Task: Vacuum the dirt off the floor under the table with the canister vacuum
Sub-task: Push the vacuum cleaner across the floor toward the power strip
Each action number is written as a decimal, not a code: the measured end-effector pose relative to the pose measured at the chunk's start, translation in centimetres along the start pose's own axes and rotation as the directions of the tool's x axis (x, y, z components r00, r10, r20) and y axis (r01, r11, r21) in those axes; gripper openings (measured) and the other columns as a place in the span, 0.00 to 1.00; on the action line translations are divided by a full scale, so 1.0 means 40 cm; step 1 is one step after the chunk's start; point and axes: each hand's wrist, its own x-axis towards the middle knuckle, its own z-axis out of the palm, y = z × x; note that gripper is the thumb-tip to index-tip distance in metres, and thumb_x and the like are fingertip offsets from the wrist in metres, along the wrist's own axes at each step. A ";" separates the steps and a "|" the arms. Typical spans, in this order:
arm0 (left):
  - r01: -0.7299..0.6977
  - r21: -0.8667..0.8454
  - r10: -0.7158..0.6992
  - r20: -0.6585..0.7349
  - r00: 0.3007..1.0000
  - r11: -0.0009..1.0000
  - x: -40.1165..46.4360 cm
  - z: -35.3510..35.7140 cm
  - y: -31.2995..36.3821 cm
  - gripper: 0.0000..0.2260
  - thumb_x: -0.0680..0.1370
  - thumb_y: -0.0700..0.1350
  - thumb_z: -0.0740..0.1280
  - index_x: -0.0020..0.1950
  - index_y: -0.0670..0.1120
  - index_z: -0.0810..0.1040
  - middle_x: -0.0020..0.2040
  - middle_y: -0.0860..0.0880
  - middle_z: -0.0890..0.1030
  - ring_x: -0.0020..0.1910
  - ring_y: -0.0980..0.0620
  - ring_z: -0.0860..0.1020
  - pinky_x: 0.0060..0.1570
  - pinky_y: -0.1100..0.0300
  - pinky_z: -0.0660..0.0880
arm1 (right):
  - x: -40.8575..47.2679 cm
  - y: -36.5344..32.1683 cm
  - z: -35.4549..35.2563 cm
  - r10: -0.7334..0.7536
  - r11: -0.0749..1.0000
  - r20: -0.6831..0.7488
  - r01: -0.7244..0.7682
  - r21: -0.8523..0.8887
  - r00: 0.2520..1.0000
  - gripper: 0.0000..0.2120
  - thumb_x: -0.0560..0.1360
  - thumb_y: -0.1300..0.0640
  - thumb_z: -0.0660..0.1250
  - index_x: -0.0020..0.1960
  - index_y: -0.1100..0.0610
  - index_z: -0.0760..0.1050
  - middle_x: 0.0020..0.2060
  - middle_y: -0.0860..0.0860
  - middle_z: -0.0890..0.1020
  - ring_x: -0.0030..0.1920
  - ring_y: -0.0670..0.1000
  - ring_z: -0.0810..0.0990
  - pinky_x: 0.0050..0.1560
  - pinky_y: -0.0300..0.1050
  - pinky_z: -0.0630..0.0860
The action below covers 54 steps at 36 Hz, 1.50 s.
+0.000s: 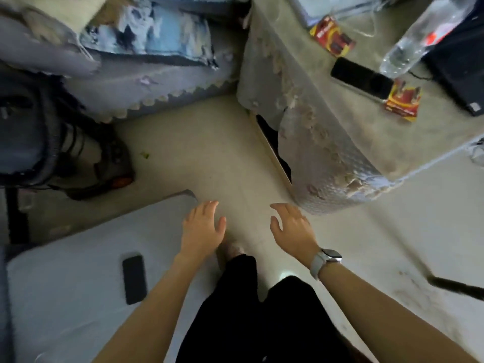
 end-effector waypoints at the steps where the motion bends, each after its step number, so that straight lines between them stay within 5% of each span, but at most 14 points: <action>1: 0.052 -0.010 -0.052 0.020 0.998 0.999 0.030 -0.035 -0.022 0.27 0.76 0.56 0.54 0.69 0.42 0.71 0.65 0.40 0.74 0.62 0.37 0.73 0.59 0.42 0.71 | 0.047 -0.043 -0.002 -0.036 0.999 -0.001 0.036 -0.009 0.999 0.22 0.77 0.52 0.54 0.67 0.58 0.73 0.64 0.54 0.76 0.65 0.57 0.71 0.63 0.52 0.68; 11: 0.325 -0.139 -0.347 -0.187 0.919 0.936 0.264 -0.252 -0.194 0.21 0.79 0.47 0.63 0.70 0.43 0.69 0.68 0.42 0.71 0.68 0.41 0.68 0.65 0.44 0.64 | 0.448 -0.362 -0.018 -0.376 0.908 0.130 0.393 -0.145 0.917 0.27 0.74 0.47 0.47 0.64 0.57 0.74 0.61 0.54 0.77 0.62 0.57 0.74 0.60 0.53 0.70; 15: 0.414 -0.241 -0.468 -0.246 0.849 0.878 0.366 -0.318 -0.257 0.21 0.79 0.47 0.63 0.71 0.44 0.68 0.70 0.43 0.70 0.69 0.42 0.66 0.65 0.44 0.64 | 0.629 -0.477 -0.014 -0.476 0.834 0.236 0.520 -0.184 0.847 0.20 0.77 0.53 0.55 0.66 0.58 0.72 0.62 0.55 0.76 0.64 0.58 0.72 0.62 0.54 0.69; 25: 0.624 -0.534 -0.808 -0.231 0.542 0.571 0.532 -0.444 -0.449 0.21 0.80 0.48 0.62 0.72 0.45 0.67 0.70 0.45 0.68 0.69 0.43 0.65 0.65 0.43 0.66 | 0.997 -0.848 0.034 -0.691 0.540 0.493 0.831 -0.135 0.530 0.20 0.80 0.56 0.58 0.71 0.59 0.67 0.67 0.57 0.71 0.67 0.58 0.68 0.65 0.55 0.67; 29: 0.636 -0.631 -0.886 -0.205 0.415 0.444 0.558 -0.483 -0.539 0.21 0.80 0.49 0.61 0.72 0.47 0.65 0.71 0.47 0.67 0.70 0.45 0.65 0.65 0.45 0.64 | 1.078 -1.017 0.101 -0.771 0.381 0.527 0.922 -0.069 0.358 0.19 0.79 0.56 0.60 0.68 0.59 0.70 0.63 0.57 0.75 0.63 0.58 0.72 0.59 0.56 0.73; 36: 0.632 -0.710 -0.948 -0.183 0.261 0.311 0.599 -0.567 -0.789 0.21 0.80 0.49 0.61 0.72 0.45 0.65 0.71 0.45 0.66 0.69 0.43 0.64 0.64 0.45 0.64 | 1.186 -1.343 0.303 -0.782 0.174 0.601 0.984 -0.042 0.164 0.20 0.79 0.56 0.61 0.69 0.61 0.69 0.61 0.59 0.75 0.60 0.61 0.75 0.54 0.57 0.76; 47: 0.608 -0.758 -0.972 -0.179 0.154 0.236 0.684 -0.660 -1.222 0.25 0.79 0.49 0.62 0.75 0.46 0.62 0.74 0.45 0.61 0.72 0.42 0.60 0.66 0.41 0.65 | 1.320 -1.767 0.673 -0.785 0.138 0.594 0.985 -0.106 0.174 0.25 0.79 0.52 0.61 0.72 0.64 0.64 0.64 0.61 0.72 0.64 0.61 0.72 0.58 0.55 0.75; 54: 0.712 -0.664 -0.972 -0.192 0.133 0.228 0.751 -0.650 -1.397 0.30 0.81 0.49 0.59 0.79 0.49 0.49 0.79 0.46 0.47 0.77 0.44 0.43 0.71 0.42 0.56 | 1.363 -1.851 0.866 -0.702 0.275 0.640 0.948 -0.161 0.313 0.32 0.78 0.44 0.60 0.74 0.61 0.56 0.68 0.58 0.70 0.63 0.61 0.74 0.54 0.54 0.73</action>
